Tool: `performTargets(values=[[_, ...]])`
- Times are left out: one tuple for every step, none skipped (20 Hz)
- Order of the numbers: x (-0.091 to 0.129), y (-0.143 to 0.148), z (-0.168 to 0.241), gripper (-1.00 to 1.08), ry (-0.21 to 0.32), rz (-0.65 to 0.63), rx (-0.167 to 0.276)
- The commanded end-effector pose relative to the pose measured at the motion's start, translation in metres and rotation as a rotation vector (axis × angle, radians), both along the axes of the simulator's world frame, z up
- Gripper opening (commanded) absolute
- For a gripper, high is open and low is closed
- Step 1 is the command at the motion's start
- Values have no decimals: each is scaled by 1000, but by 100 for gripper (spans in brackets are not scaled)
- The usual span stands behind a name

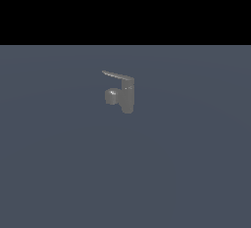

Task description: Turn on the faucet by rotating a designated handle.

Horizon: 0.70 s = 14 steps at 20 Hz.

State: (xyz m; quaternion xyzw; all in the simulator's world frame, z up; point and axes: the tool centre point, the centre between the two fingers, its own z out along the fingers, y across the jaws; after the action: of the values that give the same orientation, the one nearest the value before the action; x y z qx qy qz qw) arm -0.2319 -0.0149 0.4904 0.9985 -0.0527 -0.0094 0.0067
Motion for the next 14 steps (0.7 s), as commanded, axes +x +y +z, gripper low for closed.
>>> performTargets(values=[[10, 1, -1, -100, 1, -31, 10], [14, 2, -1, -100, 1, -46, 15], [20, 2, -1, -100, 2, -62, 20], [25, 3, -2, -100, 2, -80, 26], [31, 4, -3, -100, 3, -99, 31], [37, 4, -4, -100, 4, -119, 37], [44, 5, -5, -100, 6, -141, 43], [51, 6, -6, -100, 7, -164, 49], [58, 7, -7, -100, 9, -189, 55], [66, 8, -9, -100, 11, -215, 61], [74, 9, -11, -100, 13, -241, 67], [82, 10, -13, -100, 15, -268, 72], [90, 10, -15, -100, 17, -294, 77], [98, 11, -17, -100, 19, -321, 82]])
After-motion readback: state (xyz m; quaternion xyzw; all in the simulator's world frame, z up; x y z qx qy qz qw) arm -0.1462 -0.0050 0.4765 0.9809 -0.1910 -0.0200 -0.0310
